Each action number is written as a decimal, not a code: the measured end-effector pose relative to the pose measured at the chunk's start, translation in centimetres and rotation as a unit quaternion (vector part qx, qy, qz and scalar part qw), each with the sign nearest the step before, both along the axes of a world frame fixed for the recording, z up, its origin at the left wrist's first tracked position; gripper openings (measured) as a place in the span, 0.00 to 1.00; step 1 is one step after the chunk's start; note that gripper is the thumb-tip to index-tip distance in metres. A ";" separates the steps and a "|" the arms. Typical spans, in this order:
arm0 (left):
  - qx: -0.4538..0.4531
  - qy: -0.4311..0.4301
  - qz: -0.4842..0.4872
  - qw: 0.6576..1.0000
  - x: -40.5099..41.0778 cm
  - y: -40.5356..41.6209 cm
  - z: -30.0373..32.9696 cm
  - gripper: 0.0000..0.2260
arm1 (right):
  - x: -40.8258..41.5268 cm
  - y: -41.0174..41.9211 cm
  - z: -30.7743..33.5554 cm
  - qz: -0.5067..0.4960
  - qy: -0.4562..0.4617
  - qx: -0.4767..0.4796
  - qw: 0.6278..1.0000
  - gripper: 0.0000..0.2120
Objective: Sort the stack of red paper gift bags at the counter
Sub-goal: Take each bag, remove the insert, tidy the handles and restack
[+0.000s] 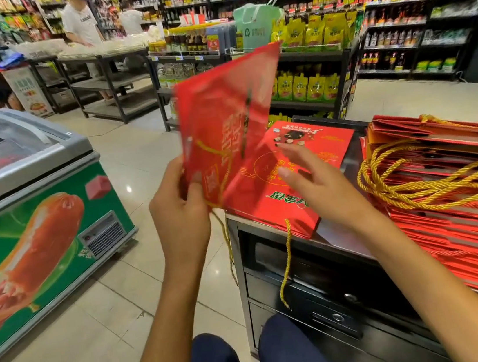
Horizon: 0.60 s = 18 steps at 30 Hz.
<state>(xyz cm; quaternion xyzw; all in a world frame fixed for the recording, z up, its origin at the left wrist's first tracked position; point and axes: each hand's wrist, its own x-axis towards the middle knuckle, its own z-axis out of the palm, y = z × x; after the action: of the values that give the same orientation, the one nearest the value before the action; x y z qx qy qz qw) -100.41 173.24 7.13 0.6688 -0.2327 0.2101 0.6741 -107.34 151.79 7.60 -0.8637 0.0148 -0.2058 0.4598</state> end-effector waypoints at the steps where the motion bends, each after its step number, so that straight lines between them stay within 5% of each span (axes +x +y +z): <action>1: 0.076 -0.075 0.024 0.994 0.3 0.2 0.4 0.16 | 0.0 -0.1 0.5 -0.011 -0.024 0.032 0.999 0.23; 5: 0.348 -0.246 0.035 0.904 1.6 0.3 -0.8 0.24 | 0.0 -0.8 1.8 -0.088 -0.098 0.106 0.986 0.16; 8: 0.409 -0.277 0.026 0.869 1.6 0.0 -3.7 0.20 | 0.1 -1.7 1.0 -0.159 -0.110 0.047 0.980 0.12; 11: 0.444 -0.301 -0.035 0.844 1.7 -0.2 -6.4 0.21 | 0.8 -1.9 -0.6 -0.093 -0.029 -0.039 0.994 0.14; 14: 0.456 -0.281 -0.083 0.841 1.4 -0.1 -7.8 0.18 | 1.7 -1.6 -2.3 -0.006 0.124 -0.265 0.956 0.22; 18: 0.392 -0.206 -0.053 0.895 1.1 0.9 -7.6 0.17 | 1.1 -1.0 -3.6 0.037 0.187 -0.320 0.928 0.22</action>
<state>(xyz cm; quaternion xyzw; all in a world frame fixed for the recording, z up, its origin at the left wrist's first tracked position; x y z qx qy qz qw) -99.31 174.16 -0.50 0.8076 -0.4646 0.1986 0.3041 -106.21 150.79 4.03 -0.9877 0.0022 -0.0170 0.1554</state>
